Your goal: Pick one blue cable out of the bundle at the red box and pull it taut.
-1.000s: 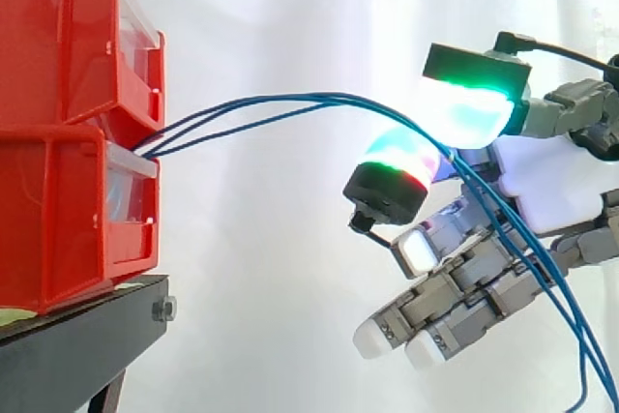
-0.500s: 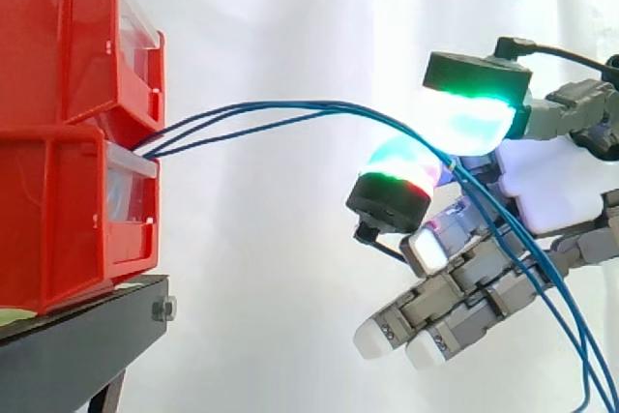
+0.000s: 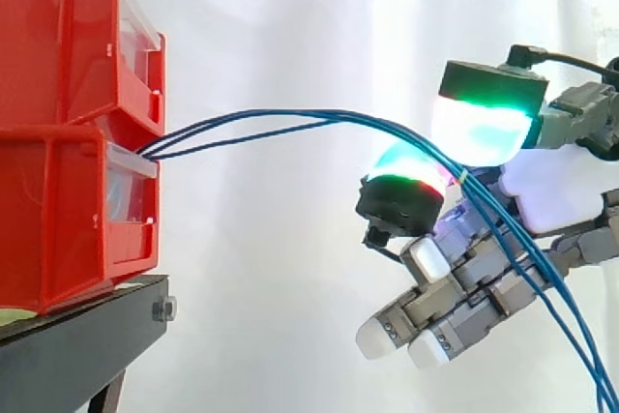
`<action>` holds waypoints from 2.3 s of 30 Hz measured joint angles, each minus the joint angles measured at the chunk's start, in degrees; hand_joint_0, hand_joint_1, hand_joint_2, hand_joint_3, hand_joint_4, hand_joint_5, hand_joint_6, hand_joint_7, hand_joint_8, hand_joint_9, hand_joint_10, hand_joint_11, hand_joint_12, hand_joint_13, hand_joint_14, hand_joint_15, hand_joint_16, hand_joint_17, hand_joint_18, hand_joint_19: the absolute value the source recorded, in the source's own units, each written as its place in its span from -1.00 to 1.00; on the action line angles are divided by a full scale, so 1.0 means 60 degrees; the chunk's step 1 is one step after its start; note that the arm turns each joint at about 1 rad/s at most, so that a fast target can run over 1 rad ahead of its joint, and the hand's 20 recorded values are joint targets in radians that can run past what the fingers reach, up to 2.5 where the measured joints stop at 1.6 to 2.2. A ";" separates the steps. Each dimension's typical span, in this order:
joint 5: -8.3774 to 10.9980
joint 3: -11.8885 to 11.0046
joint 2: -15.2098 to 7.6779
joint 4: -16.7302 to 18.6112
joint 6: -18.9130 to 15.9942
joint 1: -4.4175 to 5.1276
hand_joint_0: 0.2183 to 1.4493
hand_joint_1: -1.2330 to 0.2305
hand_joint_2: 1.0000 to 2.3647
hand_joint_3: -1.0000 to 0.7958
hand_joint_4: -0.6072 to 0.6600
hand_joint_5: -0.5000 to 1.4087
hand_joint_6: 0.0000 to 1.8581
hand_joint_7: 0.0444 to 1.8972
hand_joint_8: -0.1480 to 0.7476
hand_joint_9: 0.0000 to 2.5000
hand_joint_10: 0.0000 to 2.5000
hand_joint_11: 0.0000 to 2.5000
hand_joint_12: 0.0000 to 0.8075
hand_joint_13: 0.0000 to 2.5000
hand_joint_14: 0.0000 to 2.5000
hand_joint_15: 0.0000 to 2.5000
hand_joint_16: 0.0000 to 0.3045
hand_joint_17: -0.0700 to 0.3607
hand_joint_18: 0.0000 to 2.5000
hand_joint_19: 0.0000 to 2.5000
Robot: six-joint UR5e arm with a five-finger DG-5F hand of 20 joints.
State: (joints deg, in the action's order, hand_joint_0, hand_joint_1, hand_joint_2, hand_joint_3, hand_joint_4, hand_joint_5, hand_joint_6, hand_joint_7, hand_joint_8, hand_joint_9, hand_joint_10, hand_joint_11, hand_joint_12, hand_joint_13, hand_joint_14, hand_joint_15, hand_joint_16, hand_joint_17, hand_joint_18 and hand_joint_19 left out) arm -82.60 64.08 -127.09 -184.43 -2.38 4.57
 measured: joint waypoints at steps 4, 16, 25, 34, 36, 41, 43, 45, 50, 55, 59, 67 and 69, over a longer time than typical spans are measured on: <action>0.0009 0.0000 0.0000 0.0005 0.0001 0.0007 -0.38 -0.30 -1.00 -0.44 -0.22 -0.56 -0.09 0.27 -0.31 -0.21 -0.99 -0.53 -0.19 -0.71 -1.00 -0.90 -0.70 -0.20 -0.75 -0.87; 0.0012 0.0001 0.0000 0.0006 0.0001 0.0012 -0.13 -0.59 -0.98 -0.28 -0.08 -0.61 -0.01 0.20 0.00 -0.26 -0.99 -0.40 -0.10 -0.66 -1.00 -0.89 -0.68 -0.17 -0.66 -0.89; 0.0012 0.0002 0.0000 0.0006 -0.0011 0.0014 -0.13 -0.50 -0.99 -0.33 -0.20 -0.65 0.02 0.20 -0.09 -0.28 -0.99 -0.41 -0.12 -0.68 -1.00 -0.89 -0.68 -0.17 -0.67 -0.87; 0.0010 0.0002 0.0000 0.0007 -0.0007 0.0014 -0.26 -0.43 -0.99 -0.34 -0.15 -0.63 0.01 0.08 -0.10 -0.26 -0.99 -0.42 -0.13 -0.69 -1.00 -0.88 -0.68 -0.17 -0.70 -0.86; 0.0011 0.0002 0.0000 0.0006 -0.0003 0.0014 -0.26 -0.42 -0.99 -0.34 -0.14 -0.63 0.01 0.08 -0.10 -0.27 -0.99 -0.43 -0.13 -0.69 -1.00 -0.88 -0.68 -0.17 -0.70 -0.85; 0.0146 0.0016 -0.0009 0.0220 0.0012 0.0026 -0.26 -0.42 -0.99 -0.34 -0.12 -0.63 0.01 0.09 -0.10 -0.27 -0.99 -0.44 -0.13 -0.69 -1.00 -0.88 -0.68 -0.17 -0.70 -0.86; 0.0249 0.0047 -0.0020 0.0436 0.0016 0.0032 -0.26 -0.42 -0.99 -0.34 -0.13 -0.63 0.00 0.09 -0.10 -0.27 -0.99 -0.44 -0.12 -0.69 -1.00 -0.88 -0.68 -0.17 -0.70 -0.85; 0.0373 0.0147 -0.0034 0.0767 0.0021 0.0052 -0.26 -0.43 -0.99 -0.34 -0.12 -0.63 0.00 0.10 -0.10 -0.27 -0.99 -0.44 -0.12 -0.69 -1.00 -0.88 -0.68 -0.17 -0.70 -0.85; 0.0756 0.0731 -0.0044 0.1818 0.0028 0.0155 -0.25 -0.43 -0.99 -0.34 -0.12 -0.63 0.00 0.11 -0.10 -0.27 -0.99 -0.44 -0.12 -0.69 -1.00 -0.88 -0.68 -0.17 -0.69 -0.86; 0.1189 0.1212 -0.0054 0.3094 0.0088 0.0286 -0.25 -0.43 -0.99 -0.34 -0.12 -0.63 0.00 0.11 -0.10 -0.28 -0.99 -0.44 -0.12 -0.68 -1.00 -0.88 -0.68 -0.17 -0.69 -0.85; 0.1418 0.1324 -0.0055 0.3617 0.0245 0.0370 -0.25 -0.43 -0.99 -0.34 -0.12 -0.63 0.00 0.11 -0.09 -0.28 -0.99 -0.44 -0.13 -0.69 -1.00 -0.88 -0.68 -0.17 -0.69 -0.85; 0.1731 0.1349 -0.0058 0.3780 0.0390 0.0511 -0.28 -0.42 -0.99 -0.34 -0.10 -0.63 -0.01 0.09 -0.09 -0.28 -0.99 -0.44 -0.12 -0.69 -1.00 -0.88 -0.68 -0.17 -0.70 -0.85; 0.1778 0.1350 -0.0059 0.3783 0.0393 0.0535 -0.29 -0.41 -0.99 -0.34 -0.10 -0.63 -0.01 0.09 -0.09 -0.28 -0.99 -0.44 -0.13 -0.69 -1.00 -0.87 -0.68 -0.17 -0.70 -0.85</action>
State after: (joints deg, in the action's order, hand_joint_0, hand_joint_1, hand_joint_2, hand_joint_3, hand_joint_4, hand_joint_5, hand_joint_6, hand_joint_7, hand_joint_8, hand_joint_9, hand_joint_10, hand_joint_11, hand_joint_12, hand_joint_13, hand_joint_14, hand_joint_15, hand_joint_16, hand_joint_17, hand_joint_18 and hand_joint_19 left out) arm -71.93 72.18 -127.44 -161.74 -0.02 7.79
